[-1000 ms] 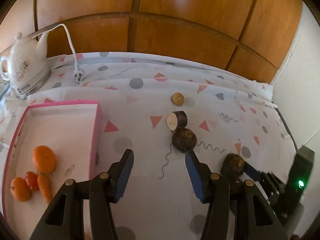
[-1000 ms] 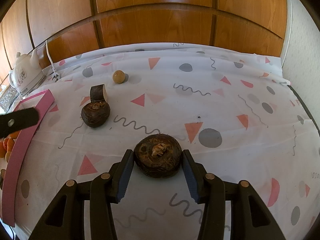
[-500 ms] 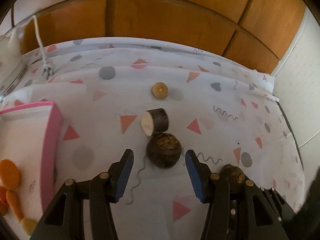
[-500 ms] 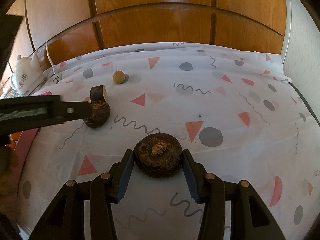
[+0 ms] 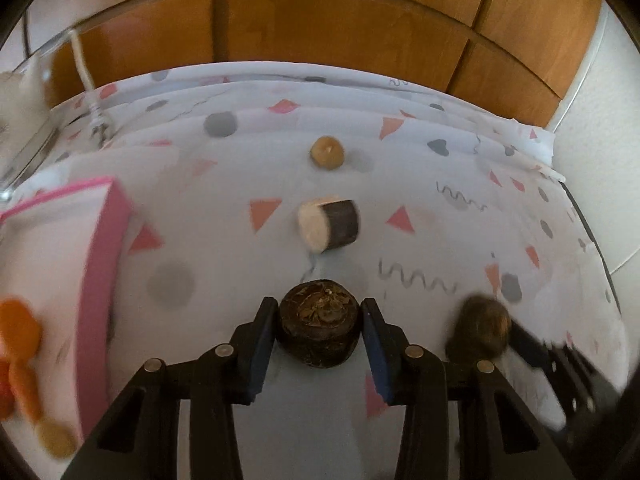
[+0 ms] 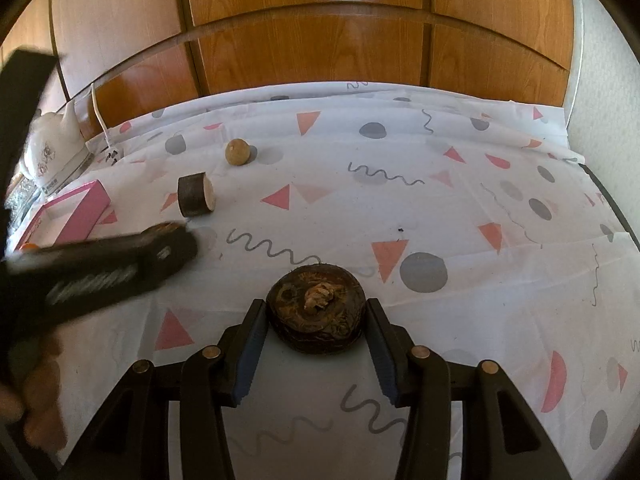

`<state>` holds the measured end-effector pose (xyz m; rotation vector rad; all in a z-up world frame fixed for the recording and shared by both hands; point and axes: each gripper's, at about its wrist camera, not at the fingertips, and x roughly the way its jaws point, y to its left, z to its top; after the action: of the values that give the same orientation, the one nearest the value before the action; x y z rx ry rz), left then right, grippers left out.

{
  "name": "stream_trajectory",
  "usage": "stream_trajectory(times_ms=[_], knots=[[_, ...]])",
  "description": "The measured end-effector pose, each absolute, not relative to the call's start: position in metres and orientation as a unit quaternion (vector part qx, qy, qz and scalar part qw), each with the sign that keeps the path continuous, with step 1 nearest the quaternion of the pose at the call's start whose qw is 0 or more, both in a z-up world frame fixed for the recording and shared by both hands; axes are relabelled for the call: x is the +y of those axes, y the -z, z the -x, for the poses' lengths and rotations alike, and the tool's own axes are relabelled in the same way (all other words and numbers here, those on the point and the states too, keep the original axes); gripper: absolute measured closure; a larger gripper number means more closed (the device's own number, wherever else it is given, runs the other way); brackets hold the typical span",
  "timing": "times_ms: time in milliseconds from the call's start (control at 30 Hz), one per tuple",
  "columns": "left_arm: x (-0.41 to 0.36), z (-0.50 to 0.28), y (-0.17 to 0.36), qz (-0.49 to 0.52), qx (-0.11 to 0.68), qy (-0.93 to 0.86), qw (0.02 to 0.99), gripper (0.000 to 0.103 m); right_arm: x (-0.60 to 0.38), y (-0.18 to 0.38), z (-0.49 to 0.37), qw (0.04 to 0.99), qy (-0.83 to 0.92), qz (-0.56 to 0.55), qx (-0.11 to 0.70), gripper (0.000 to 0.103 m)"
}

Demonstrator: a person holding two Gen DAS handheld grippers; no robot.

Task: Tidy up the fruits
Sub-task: 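Grasp the smaller brown taro with the left tool while the right tool holds its taro, then carry the smaller taro into the tray with the left tool and release it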

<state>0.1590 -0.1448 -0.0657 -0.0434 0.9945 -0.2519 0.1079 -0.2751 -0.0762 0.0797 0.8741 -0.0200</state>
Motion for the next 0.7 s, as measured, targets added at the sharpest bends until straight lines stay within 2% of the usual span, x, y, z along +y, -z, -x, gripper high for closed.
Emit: stream_trajectory(times_ms=[267,700], knots=[[-0.117,-0.091,0.068,-0.001,0.445,0.107,0.889,0.060,-0.274,0.076,-0.109,0.904,0.011,-0.034,0.427,0.053],[-0.105,-0.073,0.054,0.000,0.428,0.102,0.898,0.061,-0.255,0.075,-0.078,0.908,0.015,0.005,0.418,0.054]])
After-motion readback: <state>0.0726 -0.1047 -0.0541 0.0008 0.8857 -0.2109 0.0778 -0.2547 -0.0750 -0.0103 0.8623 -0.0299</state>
